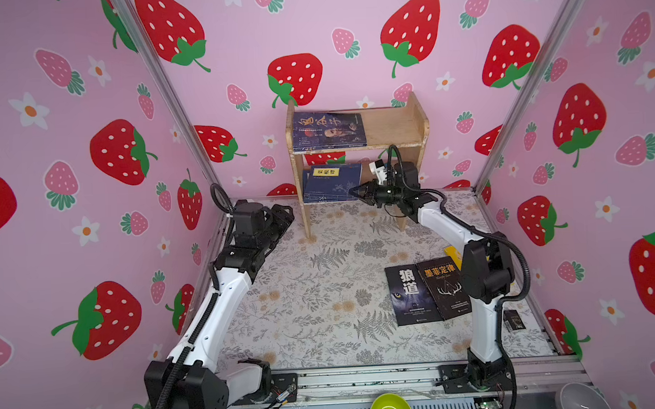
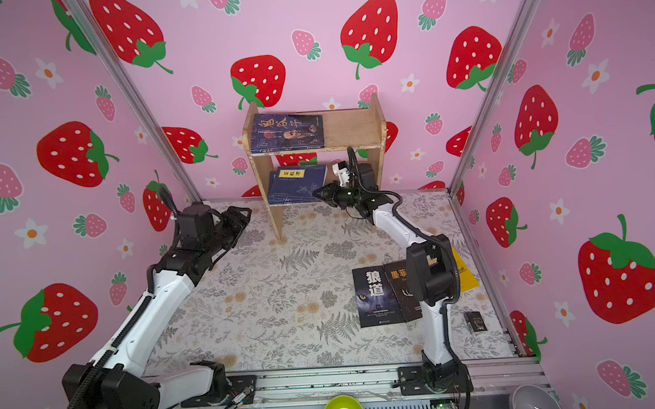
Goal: Stacking books/files
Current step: Place the book on the bookshelf.
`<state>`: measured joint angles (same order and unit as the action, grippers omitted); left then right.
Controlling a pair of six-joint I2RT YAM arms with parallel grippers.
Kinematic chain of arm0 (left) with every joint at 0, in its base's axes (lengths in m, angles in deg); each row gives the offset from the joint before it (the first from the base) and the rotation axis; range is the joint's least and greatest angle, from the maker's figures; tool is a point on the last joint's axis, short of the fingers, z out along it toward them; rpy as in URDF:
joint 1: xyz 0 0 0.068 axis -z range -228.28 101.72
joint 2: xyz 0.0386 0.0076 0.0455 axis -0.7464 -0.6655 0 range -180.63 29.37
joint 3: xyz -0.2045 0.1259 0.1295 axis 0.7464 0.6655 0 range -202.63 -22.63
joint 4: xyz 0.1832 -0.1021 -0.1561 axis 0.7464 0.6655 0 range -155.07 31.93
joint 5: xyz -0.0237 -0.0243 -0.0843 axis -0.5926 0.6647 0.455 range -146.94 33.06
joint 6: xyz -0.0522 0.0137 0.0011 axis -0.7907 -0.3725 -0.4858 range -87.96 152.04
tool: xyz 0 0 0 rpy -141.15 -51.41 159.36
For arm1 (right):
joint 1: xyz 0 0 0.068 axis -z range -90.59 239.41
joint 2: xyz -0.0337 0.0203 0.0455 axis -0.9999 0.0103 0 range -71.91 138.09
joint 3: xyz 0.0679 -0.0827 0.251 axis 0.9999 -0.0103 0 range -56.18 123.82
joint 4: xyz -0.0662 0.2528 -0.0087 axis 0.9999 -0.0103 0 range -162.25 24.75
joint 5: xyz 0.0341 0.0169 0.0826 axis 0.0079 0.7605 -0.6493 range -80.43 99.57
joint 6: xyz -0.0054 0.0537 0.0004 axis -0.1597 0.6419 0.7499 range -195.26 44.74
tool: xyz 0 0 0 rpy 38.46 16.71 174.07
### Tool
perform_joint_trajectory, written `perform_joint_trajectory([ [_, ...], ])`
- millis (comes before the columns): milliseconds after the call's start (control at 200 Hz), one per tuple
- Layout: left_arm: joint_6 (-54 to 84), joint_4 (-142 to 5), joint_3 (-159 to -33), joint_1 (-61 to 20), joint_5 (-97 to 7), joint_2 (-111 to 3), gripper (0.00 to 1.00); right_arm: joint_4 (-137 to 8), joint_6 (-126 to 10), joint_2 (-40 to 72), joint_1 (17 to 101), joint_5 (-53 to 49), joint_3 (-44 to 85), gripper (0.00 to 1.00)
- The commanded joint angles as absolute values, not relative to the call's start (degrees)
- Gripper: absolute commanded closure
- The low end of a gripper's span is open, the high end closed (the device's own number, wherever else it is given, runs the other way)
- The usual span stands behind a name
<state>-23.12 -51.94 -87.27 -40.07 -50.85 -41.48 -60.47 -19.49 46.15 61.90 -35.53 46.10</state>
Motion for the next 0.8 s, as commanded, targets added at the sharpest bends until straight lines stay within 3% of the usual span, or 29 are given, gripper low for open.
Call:
perform_joint_trajectory([
  [0, -22.4, -51.9, -88.9, -40.6, -49.4, -42.1, 0.25, -62.2, -21.1, 46.8, 62.7, -36.9, 48.1, 0.91],
  [95, -22.5, -52.0, -89.1, -40.7, -49.4, -42.8, 0.26, -62.2, -20.6, 47.8, 62.8, -37.3, 49.3, 0.85],
  [235, -22.5, -51.9, -89.3, -40.8, -47.6, -43.6, 0.26, -61.5, -19.6, 48.2, 62.8, -35.8, 49.3, 0.54],
  [380, -22.7, -51.8, -89.3, -41.0, -47.1, -44.3, 0.26, -60.3, -18.5, 47.4, 62.8, -33.6, 48.6, 0.49],
  [405, -22.8, -51.8, -89.2, -41.0, -47.0, -44.4, 0.26, -60.3, -18.3, 47.1, 62.8, -33.1, 48.3, 0.43],
  [550, -23.4, -52.1, -88.8, -41.1, -46.4, -45.1, 0.26, -58.7, -17.1, 43.7, 62.8, -28.9, 43.9, 0.37],
  [725, -23.0, -52.4, -89.1, -41.1, -45.6, -46.3, 0.26, -56.6, -16.8, 38.2, 62.3, -23.1, 37.3, 0.36],
  [795, -22.3, -52.5, -89.7, -41.2, -45.1, -47.1, 0.26, -56.3, -19.3, 36.2, 61.7, -20.6, 35.7, 0.31],
])
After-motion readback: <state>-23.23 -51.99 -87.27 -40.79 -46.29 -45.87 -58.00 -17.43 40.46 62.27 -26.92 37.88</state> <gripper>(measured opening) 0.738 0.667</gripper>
